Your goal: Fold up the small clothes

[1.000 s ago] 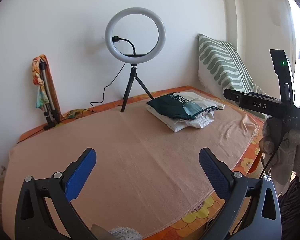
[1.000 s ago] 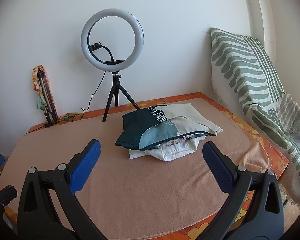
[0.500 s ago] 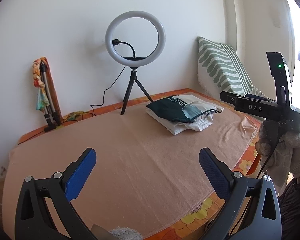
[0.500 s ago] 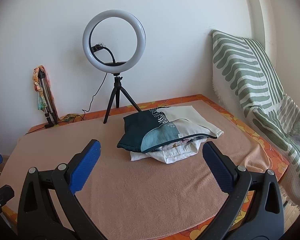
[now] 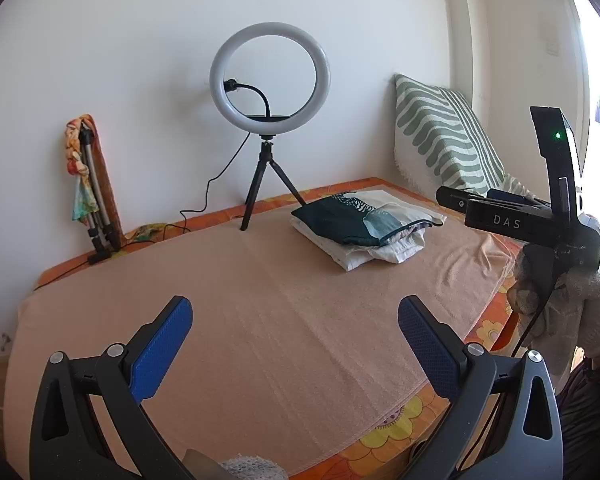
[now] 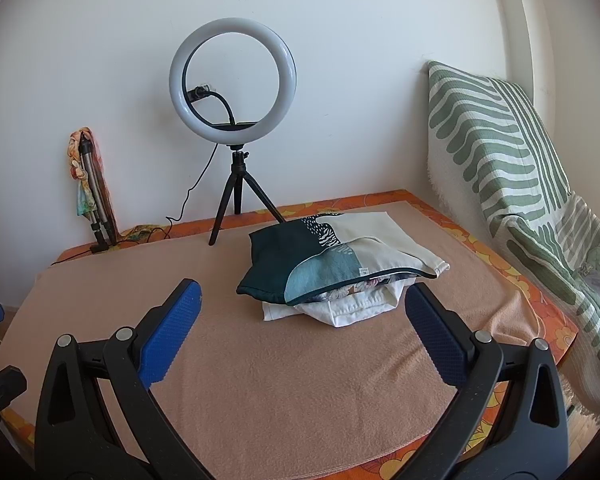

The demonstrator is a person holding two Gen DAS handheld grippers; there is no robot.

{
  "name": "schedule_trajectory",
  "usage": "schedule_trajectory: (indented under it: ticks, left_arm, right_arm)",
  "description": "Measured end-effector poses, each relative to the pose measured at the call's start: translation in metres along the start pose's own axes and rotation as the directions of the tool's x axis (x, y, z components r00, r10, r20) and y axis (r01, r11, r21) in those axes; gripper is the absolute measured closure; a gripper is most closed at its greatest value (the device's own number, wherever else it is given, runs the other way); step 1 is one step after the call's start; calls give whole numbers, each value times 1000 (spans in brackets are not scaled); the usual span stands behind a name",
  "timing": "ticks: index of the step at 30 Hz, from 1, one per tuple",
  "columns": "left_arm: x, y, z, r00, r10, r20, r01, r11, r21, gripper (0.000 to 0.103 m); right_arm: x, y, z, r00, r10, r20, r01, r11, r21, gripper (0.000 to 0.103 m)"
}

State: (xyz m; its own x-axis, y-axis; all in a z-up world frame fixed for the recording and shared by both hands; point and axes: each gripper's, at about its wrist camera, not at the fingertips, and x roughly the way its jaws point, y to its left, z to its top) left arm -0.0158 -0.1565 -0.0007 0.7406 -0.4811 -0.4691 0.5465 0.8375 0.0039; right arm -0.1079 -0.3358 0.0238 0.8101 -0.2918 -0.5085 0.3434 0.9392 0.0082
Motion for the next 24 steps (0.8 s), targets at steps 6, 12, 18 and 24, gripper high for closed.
schedule_trajectory:
  ticks: [6, 12, 18, 24]
  left_arm:
    - [-1, 0, 0, 1000, 3, 2, -3, 1000, 3, 1]
    - [-1, -1, 0, 1000, 6, 1, -6, 1000, 5, 1]
    - [-3, 0, -1, 1000, 1, 6, -1, 1000, 1, 1]
    - [0, 1, -2, 1000, 5, -7, -5, 1000, 0, 1]
  right_arm:
    - [1, 2, 0, 1000, 4, -3, -4, 1000, -12, 0]
    - [0, 5, -1, 1000, 6, -3, -6, 1000, -22, 0]
    - [2, 5, -2, 1000, 10, -10, -11, 999, -30, 0]
    - [3, 6, -2, 1000, 13, -11, -13, 999, -31, 0]
